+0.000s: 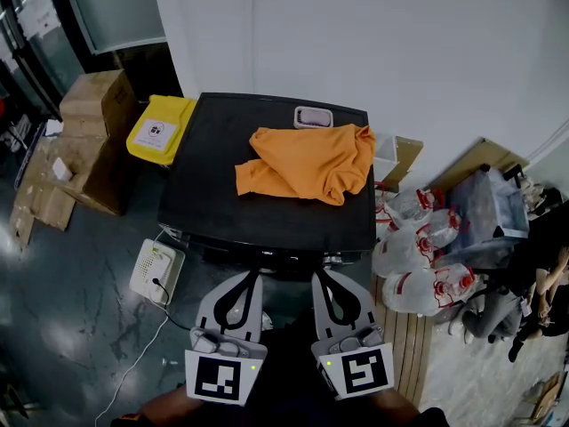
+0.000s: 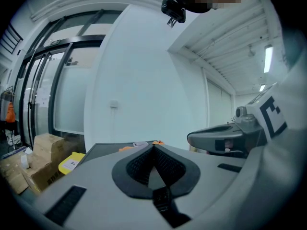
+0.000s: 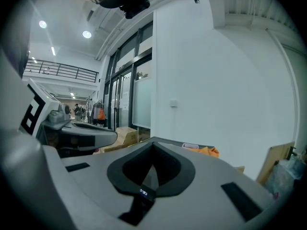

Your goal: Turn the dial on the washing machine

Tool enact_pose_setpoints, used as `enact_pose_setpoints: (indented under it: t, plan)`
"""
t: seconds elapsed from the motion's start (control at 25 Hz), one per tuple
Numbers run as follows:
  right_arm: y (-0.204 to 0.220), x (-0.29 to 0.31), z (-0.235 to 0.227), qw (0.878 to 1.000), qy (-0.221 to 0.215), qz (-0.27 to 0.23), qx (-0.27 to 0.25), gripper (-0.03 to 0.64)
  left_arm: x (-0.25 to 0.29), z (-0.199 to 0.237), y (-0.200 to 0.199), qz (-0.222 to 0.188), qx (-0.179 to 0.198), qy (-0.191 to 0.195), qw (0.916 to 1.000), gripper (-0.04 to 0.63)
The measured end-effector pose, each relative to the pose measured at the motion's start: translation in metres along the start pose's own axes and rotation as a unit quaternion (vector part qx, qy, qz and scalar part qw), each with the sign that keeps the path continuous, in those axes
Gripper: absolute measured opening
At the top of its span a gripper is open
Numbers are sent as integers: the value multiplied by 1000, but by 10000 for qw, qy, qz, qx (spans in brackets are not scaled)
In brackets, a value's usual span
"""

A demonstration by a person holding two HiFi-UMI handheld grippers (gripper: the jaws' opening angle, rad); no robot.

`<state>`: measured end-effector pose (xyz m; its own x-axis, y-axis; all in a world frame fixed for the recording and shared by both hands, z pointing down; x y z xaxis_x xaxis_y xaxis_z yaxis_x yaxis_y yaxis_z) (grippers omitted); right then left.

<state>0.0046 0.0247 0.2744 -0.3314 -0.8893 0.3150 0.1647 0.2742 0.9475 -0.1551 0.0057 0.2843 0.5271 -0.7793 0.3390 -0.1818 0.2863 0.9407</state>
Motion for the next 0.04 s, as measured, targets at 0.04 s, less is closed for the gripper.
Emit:
enact_pose_setpoints:
  t: [0.04]
  plan:
    - [0, 0, 0, 10000, 0, -1, 3, 15, 0, 0, 0, 3, -8, -1, 10000, 12]
Point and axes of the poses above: the fingertips, and each gripper's own axes: x forward along the fingers, z to its left, y out of its underside, the point moved 8 cm from there along -x, backward along the fingers, and after that the axes turned 5 degrees about z, right-handed, at the moved point
